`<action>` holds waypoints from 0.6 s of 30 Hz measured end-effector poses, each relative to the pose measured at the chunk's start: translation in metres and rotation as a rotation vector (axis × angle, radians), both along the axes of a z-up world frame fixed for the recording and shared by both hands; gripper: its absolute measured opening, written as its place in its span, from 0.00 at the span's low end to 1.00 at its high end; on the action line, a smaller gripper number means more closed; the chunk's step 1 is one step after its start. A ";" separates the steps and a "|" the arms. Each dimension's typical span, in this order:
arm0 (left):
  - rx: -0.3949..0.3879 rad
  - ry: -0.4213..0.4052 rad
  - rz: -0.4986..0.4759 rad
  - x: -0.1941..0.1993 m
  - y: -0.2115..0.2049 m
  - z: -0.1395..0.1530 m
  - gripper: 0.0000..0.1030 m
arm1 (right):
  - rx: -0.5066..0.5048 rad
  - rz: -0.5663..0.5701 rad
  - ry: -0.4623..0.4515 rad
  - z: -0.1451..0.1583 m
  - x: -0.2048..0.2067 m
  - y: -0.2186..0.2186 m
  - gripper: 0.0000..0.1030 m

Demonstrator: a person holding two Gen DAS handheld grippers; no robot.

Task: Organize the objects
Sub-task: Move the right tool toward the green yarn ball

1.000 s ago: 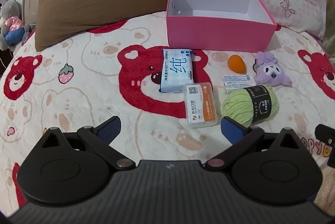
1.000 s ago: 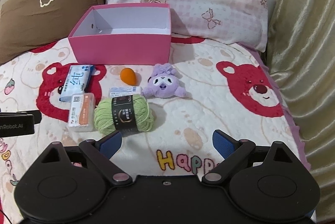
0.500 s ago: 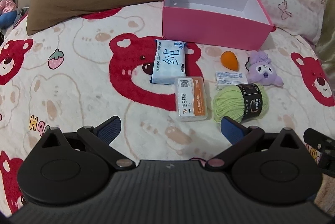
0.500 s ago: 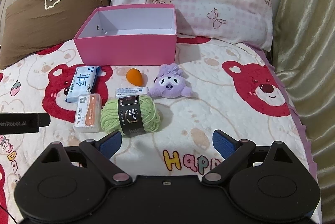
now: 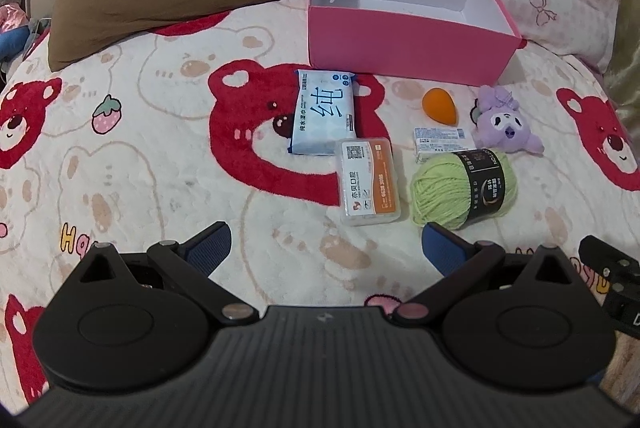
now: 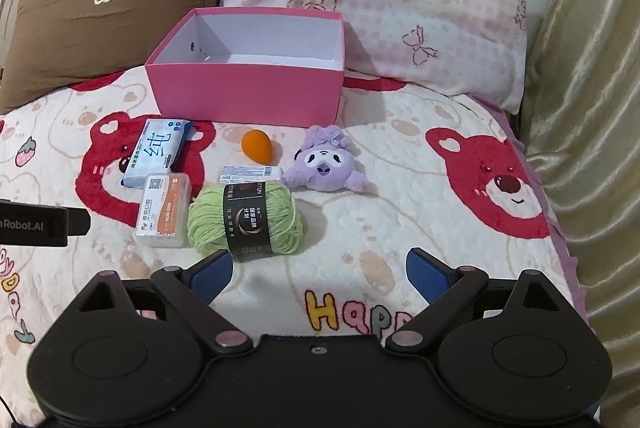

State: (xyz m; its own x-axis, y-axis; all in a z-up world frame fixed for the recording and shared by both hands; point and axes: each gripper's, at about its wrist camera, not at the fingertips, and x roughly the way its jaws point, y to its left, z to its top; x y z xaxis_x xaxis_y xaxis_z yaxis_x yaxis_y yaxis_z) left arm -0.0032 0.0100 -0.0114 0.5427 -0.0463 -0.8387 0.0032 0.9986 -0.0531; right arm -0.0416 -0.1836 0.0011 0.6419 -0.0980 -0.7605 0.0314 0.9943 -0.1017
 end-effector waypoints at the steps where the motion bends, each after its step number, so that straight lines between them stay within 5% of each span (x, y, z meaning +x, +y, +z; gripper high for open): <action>1: 0.000 0.003 -0.001 0.000 0.000 0.000 1.00 | 0.000 0.002 0.000 0.000 0.000 0.000 0.93; 18: 0.013 0.010 -0.013 -0.005 0.013 0.012 1.00 | -0.019 -0.003 0.009 0.012 -0.006 0.003 0.93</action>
State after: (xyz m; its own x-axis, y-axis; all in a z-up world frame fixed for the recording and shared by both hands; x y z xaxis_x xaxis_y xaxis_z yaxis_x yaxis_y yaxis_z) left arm -0.0078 0.0226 0.0003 0.5339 -0.0423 -0.8445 0.0162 0.9991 -0.0398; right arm -0.0471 -0.1808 0.0132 0.6347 -0.1143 -0.7643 0.0334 0.9921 -0.1206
